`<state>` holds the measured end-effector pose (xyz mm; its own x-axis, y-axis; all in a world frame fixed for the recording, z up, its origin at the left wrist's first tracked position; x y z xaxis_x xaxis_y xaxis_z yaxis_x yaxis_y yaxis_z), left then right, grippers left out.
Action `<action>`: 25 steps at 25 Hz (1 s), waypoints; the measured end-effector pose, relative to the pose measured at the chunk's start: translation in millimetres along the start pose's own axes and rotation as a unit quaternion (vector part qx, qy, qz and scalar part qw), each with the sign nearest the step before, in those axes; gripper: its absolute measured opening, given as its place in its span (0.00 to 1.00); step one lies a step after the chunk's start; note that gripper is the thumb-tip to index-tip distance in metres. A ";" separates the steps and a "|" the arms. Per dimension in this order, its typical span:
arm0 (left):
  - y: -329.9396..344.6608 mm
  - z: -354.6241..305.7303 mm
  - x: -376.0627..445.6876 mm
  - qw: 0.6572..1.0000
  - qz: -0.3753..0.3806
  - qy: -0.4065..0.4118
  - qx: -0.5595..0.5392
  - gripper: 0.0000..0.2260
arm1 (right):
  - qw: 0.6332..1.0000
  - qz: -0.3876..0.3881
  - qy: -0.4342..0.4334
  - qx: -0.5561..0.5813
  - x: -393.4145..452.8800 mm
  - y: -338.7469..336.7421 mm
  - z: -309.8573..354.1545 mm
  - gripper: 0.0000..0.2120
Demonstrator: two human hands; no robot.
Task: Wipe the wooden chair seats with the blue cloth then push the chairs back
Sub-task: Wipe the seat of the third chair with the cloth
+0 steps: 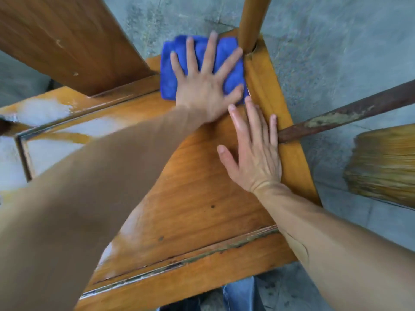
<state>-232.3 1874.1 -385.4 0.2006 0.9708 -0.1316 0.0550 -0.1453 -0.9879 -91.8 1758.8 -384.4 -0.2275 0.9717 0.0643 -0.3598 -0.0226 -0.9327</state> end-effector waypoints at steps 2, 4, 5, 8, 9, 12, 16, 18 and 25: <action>1.6 0.3 20.9 1.000 -0.002 -0.018 -0.008 0.31 | 1.000 0.005 0.006 -0.010 3.5 1.5 -1.6 0.37; 1.9 -0.6 20.5 0.997 -0.014 -0.061 -0.033 0.29 | 1.000 0.011 0.011 -0.009 2.0 0.6 -1.1 0.37; 1.3 -0.8 22.5 0.994 -0.026 -0.097 -0.044 0.29 | 1.000 0.010 0.012 -0.011 1.9 1.6 -0.4 0.37; -2.4 -7.3 39.9 0.984 -0.025 -0.165 -0.066 0.28 | 1.000 -0.002 0.017 -0.009 3.0 1.0 -0.5 0.37; -4.6 -6.9 42.3 0.984 -0.021 -0.166 -0.068 0.28 | 1.000 -0.007 0.021 -0.003 3.8 1.1 -0.4 0.37; -0.9 -11.5 11.2 0.995 -0.016 -0.084 -0.046 0.29 | 0.999 -0.016 0.026 0.030 4.3 0.5 -1.3 0.37; 8.9 -36.0 -83.3 0.990 0.036 0.130 -0.025 0.31 | 0.995 -0.062 -0.017 0.073 -4.5 -3.1 -2.1 0.35; 13.5 -41.7 -135.5 0.983 0.041 0.174 -0.041 0.30 | 0.993 -0.052 -0.017 0.102 -9.6 -9.6 -4.0 0.34; 38.6 -4.4 -359.7 0.986 0.049 0.160 -0.008 0.33 | 0.978 0.195 0.025 -0.063 -17.4 -25.3 14.7 0.27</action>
<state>-298.0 1518.5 -375.9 0.5040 0.8425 -0.1903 0.0348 -0.2400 -0.9702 -92.1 1739.0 -356.6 -0.2797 0.9054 -0.3195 -0.1396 -0.3676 -0.9194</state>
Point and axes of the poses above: each hand's wrist, its own x-axis towards the middle knuckle, its own y-axis out of the palm, z = x × y, the point moved 2 cm from there along x, towards the middle knuckle, and after that the axes turned 2 degrees about y, right-handed, at the moved point
